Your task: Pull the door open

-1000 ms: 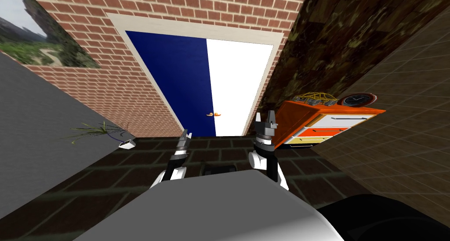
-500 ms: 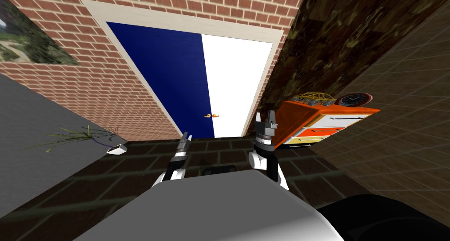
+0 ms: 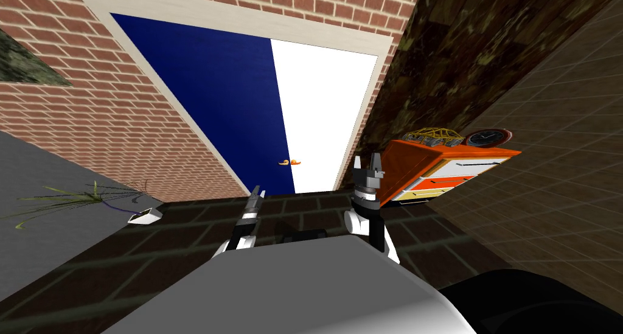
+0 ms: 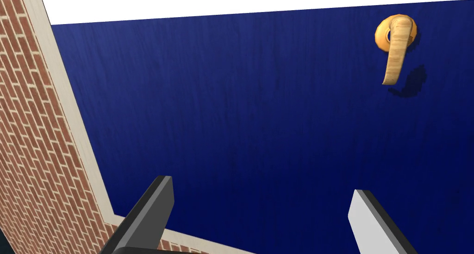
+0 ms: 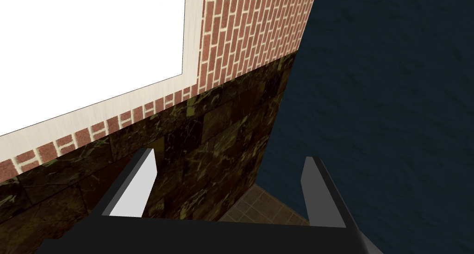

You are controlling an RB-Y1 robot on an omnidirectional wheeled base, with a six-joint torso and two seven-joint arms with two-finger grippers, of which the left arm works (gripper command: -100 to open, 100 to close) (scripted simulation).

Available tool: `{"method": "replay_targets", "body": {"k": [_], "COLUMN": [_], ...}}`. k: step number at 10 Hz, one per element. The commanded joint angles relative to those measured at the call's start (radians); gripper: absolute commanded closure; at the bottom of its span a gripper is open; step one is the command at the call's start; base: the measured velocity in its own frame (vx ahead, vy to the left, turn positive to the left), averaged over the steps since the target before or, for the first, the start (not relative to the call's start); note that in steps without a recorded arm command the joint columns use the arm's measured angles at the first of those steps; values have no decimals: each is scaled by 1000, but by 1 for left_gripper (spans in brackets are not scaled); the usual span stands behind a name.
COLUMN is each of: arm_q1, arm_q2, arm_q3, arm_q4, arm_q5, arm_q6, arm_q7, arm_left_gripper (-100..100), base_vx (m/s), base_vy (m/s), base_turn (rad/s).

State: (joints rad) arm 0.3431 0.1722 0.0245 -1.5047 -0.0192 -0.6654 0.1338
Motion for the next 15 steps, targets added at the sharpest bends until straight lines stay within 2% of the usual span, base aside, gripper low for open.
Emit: {"method": "replay_targets", "body": {"k": [1, 15], "arm_q1": [-13, -103], "arm_q2": [11, 78], "arm_q3": [5, 36], "arm_q4": [41, 382], "arm_q5": [7, 53], "arm_q6": [-12, -114], "arm_q7": [10, 76], "arm_left_gripper": [-100, -100], "base_vx": [105, 103], "base_vy": [-29, -15], "base_turn": [-55, -53]}}
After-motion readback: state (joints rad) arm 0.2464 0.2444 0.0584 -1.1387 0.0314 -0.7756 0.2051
